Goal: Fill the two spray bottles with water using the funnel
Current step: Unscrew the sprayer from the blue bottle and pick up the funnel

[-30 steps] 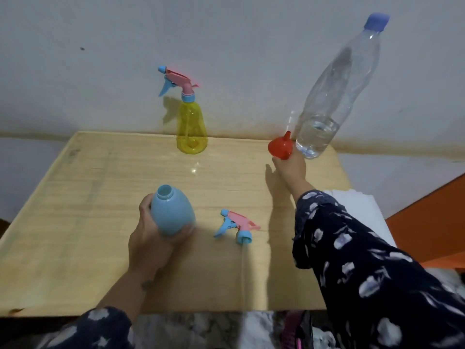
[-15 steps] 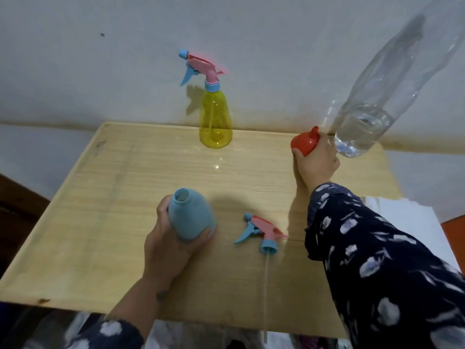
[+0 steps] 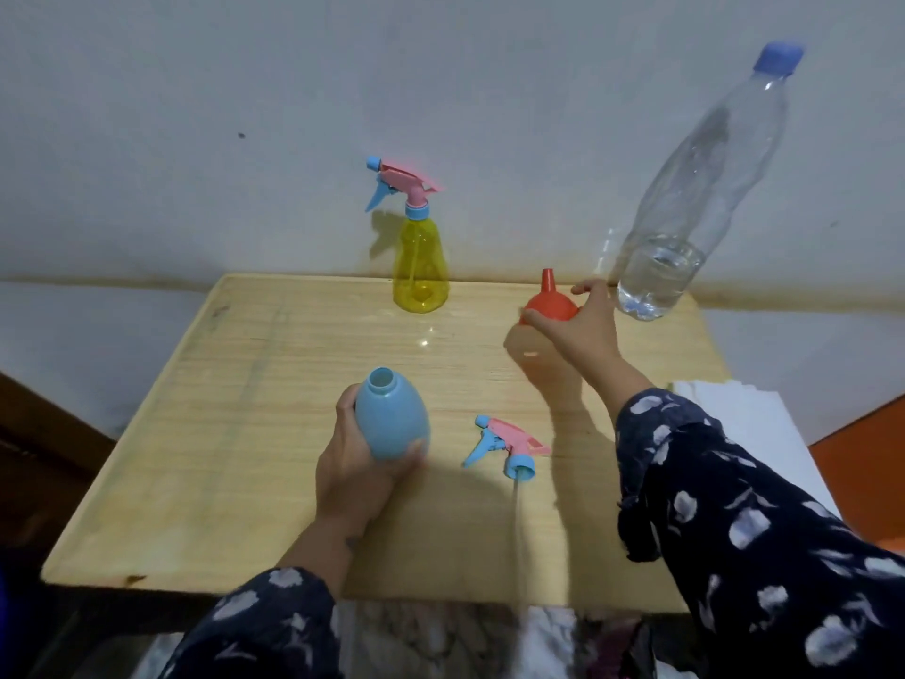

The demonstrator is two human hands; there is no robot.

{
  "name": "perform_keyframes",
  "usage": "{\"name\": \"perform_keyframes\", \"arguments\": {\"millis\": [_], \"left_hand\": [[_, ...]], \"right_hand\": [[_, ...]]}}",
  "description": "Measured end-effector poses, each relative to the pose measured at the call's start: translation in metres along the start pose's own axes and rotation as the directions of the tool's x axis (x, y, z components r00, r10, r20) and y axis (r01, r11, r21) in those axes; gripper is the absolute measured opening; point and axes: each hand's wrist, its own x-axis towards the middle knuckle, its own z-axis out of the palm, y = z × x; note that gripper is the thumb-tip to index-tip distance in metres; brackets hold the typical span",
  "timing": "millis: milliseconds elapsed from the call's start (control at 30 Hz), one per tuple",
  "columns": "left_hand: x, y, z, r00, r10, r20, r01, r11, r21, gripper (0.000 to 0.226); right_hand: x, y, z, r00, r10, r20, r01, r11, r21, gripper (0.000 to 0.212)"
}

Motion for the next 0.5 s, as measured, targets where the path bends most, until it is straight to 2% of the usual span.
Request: {"name": "perform_keyframes", "arguments": {"millis": [167, 267, 433, 500], "left_hand": [[0.0, 0.0, -0.007, 0.994, 0.052, 0.099, -0.054, 0.998, 0.018, 0.102], [-0.002, 0.005, -0.013, 0.995, 0.066, 0.077, -0.063, 0.997, -0.044, 0.105], [0.003, 0.01, -0.021, 0.985, 0.165, 0.058, -0.161, 0.985, -0.067, 0.073], [0.006, 0.011, -0.024, 0.983, 0.167, 0.079, -0.162, 0.985, -0.058, 0.068]], "right_hand": [[-0.051, -0.033, 0.008, 0.995, -0.072, 0.074, 0.069, 0.996, 0.052, 0.058], [-0.075, -0.051, 0.014, 0.984, -0.141, 0.109, 0.133, 0.988, 0.077, 0.049], [-0.104, -0.085, 0.014, 0.957, -0.209, 0.201, 0.222, 0.974, -0.047, 0.066], [-0.114, -0.1, 0.013, 0.95, -0.24, 0.201, 0.261, 0.961, -0.086, 0.071]]}}
